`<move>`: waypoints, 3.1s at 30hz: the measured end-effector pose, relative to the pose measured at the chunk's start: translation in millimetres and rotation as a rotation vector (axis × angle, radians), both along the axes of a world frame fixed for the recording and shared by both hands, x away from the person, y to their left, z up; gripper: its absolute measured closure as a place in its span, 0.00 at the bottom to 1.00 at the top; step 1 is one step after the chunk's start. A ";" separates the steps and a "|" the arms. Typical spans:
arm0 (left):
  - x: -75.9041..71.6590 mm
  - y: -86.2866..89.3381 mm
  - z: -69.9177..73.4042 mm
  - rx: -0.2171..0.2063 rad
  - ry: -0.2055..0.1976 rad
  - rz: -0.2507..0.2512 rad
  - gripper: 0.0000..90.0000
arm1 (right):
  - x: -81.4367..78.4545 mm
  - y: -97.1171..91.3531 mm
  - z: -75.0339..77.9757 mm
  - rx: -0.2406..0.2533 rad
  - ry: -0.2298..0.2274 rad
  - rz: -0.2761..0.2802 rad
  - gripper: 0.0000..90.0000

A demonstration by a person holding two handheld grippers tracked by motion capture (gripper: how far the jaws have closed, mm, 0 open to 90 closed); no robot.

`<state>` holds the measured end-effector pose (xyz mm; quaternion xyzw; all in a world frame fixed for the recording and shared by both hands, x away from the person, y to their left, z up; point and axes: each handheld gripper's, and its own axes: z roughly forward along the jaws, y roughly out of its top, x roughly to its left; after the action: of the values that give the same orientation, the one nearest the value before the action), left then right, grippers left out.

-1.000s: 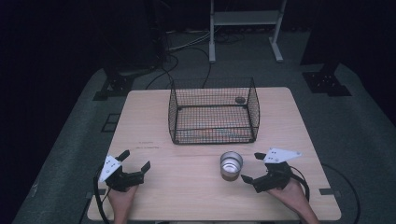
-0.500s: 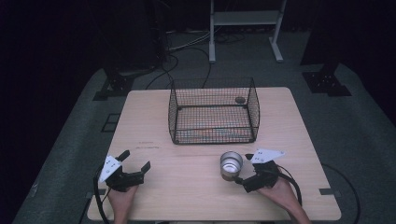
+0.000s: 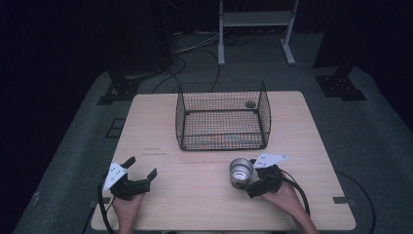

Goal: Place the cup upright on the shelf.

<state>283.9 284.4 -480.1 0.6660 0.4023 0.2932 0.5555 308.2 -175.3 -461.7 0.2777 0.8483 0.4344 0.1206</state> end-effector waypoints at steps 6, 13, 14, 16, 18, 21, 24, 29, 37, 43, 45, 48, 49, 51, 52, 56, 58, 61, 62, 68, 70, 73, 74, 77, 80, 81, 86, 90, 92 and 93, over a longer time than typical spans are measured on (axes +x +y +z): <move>-0.1 0.0 0.1 0.000 -0.001 0.000 0.00 | 4.7 8.4 -3.2 -0.013 -0.005 0.006 0.03; 0.0 -0.2 0.0 0.000 -0.001 0.001 0.00 | 7.8 9.2 -4.3 -0.009 -0.005 -0.002 0.03; 0.0 -0.1 0.0 0.000 -0.002 0.001 0.00 | 7.9 9.1 -4.2 -0.009 -0.004 -0.002 0.05; 0.1 0.0 0.0 0.001 -0.001 0.001 0.00 | 8.4 8.5 -3.6 -0.003 -0.007 -0.001 0.07; 0.0 -0.2 0.0 0.000 -0.002 0.001 0.00 | 8.5 8.4 -3.8 -0.003 -0.008 0.000 0.07; 0.1 -0.1 0.0 0.000 -0.002 0.001 0.00 | 8.5 8.5 -4.7 0.006 0.006 0.006 0.14; 0.1 -0.2 0.0 0.000 -0.002 0.001 0.00 | 8.0 9.7 -4.4 0.011 -0.006 0.009 0.17; 0.1 -0.1 0.1 0.000 -0.003 0.002 0.00 | 7.9 9.1 -3.5 0.017 0.000 -0.002 0.18; 0.0 0.2 0.2 0.000 -0.003 0.003 0.00 | 7.7 7.4 -2.1 0.014 0.000 -0.008 0.20; 0.1 0.2 0.2 -0.001 -0.004 0.002 0.00 | 7.0 4.2 1.4 0.030 0.002 -0.009 0.20; 0.0 0.1 0.2 0.000 -0.004 0.003 0.00 | 7.1 3.7 3.2 0.028 0.003 -0.006 0.20; 0.0 0.2 0.2 -0.002 -0.004 0.002 0.00 | 5.7 3.9 7.4 0.018 -0.007 -0.004 0.20; 0.0 0.1 0.2 -0.001 -0.004 0.002 0.00 | 5.4 3.5 8.8 0.018 -0.008 -0.004 0.20; 0.1 0.1 0.1 0.000 -0.005 0.002 0.00 | 4.9 2.5 11.7 0.022 -0.007 -0.002 0.20; 0.2 0.1 0.1 0.000 -0.004 0.002 0.00 | 4.9 1.9 13.1 0.026 -0.005 0.000 0.20; 0.4 0.3 0.2 -0.002 -0.005 0.000 0.00 | 4.2 -0.5 19.5 0.029 -0.005 0.004 0.20; 0.5 0.5 0.2 -0.004 -0.006 -0.001 0.00 | 3.9 -1.5 21.5 0.034 -0.002 0.004 0.20; 0.4 0.2 0.2 -0.003 -0.006 -0.001 0.00 | 4.4 -3.3 24.0 0.041 0.014 0.005 0.20; 0.3 0.2 0.2 -0.003 -0.009 -0.002 0.00 | 4.9 -3.5 25.0 0.037 0.011 0.006 0.20; 0.5 0.2 0.2 -0.004 -0.009 -0.005 0.00 | 5.6 -6.6 35.3 0.060 0.018 0.015 0.20; 0.4 0.3 0.2 -0.005 -0.010 -0.005 0.00 | 5.7 -8.2 39.4 0.071 0.024 0.015 0.20; 0.3 0.3 0.2 -0.004 -0.009 -0.004 0.00 | 6.6 -10.6 44.2 0.081 0.033 0.016 0.20; 0.3 0.4 0.2 -0.004 -0.009 -0.004 0.00 | 7.2 -11.4 46.2 0.084 0.030 0.016 0.20; 0.4 0.6 0.1 -0.005 -0.007 -0.005 0.00 | 9.0 -12.6 50.2 0.082 0.033 0.011 0.20; 0.5 0.2 0.1 -0.002 -0.006 -0.006 0.00 | 9.7 -12.9 52.2 0.083 0.030 0.008 0.20; 0.7 0.2 0.1 -0.002 -0.005 -0.006 0.00 | 11.3 -13.4 53.6 0.096 0.038 0.010 0.20; 0.7 0.7 0.1 0.002 -0.003 -0.004 0.00 | 13.8 -11.1 60.7 0.093 0.026 0.012 0.20; 0.7 0.6 0.0 0.002 -0.002 -0.003 0.00 | 17.9 -9.7 67.6 0.102 0.024 0.020 0.20; 0.8 0.7 0.0 0.002 -0.002 -0.002 0.00 | 20.1 -8.8 72.1 0.103 0.017 0.022 0.20; 1.0 0.8 -0.1 0.001 -0.001 -0.001 0.00 | 21.3 -8.4 74.4 0.107 0.013 0.025 0.20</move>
<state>284.9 285.2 -480.1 0.6664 0.4016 0.2933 0.5555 329.5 -183.7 -387.3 0.2760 0.8282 0.4786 0.0945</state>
